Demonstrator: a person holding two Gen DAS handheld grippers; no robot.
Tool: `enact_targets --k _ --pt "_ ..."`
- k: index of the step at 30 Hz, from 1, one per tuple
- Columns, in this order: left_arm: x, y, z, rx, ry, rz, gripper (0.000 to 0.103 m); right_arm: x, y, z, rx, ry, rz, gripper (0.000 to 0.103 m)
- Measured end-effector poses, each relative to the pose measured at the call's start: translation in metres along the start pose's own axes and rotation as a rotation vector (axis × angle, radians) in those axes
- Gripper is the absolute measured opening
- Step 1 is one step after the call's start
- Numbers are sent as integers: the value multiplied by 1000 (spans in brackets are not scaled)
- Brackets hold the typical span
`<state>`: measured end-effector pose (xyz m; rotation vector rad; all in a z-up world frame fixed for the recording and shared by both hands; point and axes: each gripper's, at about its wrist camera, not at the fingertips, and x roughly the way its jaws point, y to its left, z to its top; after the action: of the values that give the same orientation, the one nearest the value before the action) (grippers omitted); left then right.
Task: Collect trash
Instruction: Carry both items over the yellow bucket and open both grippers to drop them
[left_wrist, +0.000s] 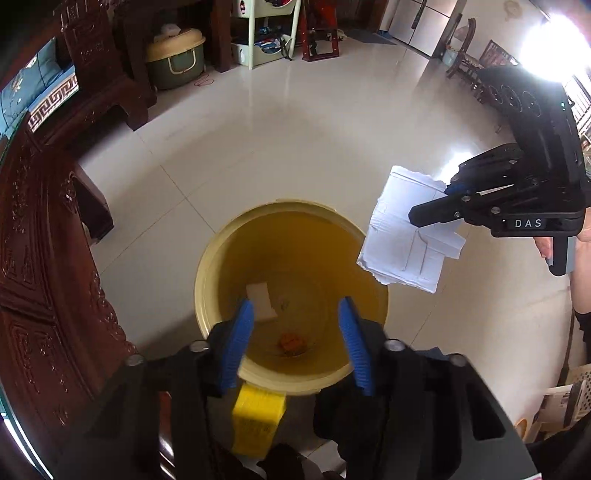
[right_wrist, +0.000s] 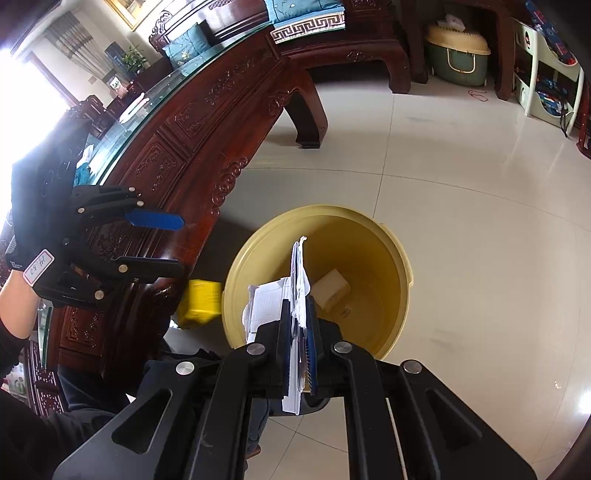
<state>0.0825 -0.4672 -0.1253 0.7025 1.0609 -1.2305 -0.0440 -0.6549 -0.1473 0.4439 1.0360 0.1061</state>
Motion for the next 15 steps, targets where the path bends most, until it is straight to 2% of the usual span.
enact_targets --k 13,15 --pt "6 4 8 -16 28 18 42 12 5 2 -11 23 15 8" --pt "5 6 8 -24 26 18 47 13 10 5 -32 20 10 12"
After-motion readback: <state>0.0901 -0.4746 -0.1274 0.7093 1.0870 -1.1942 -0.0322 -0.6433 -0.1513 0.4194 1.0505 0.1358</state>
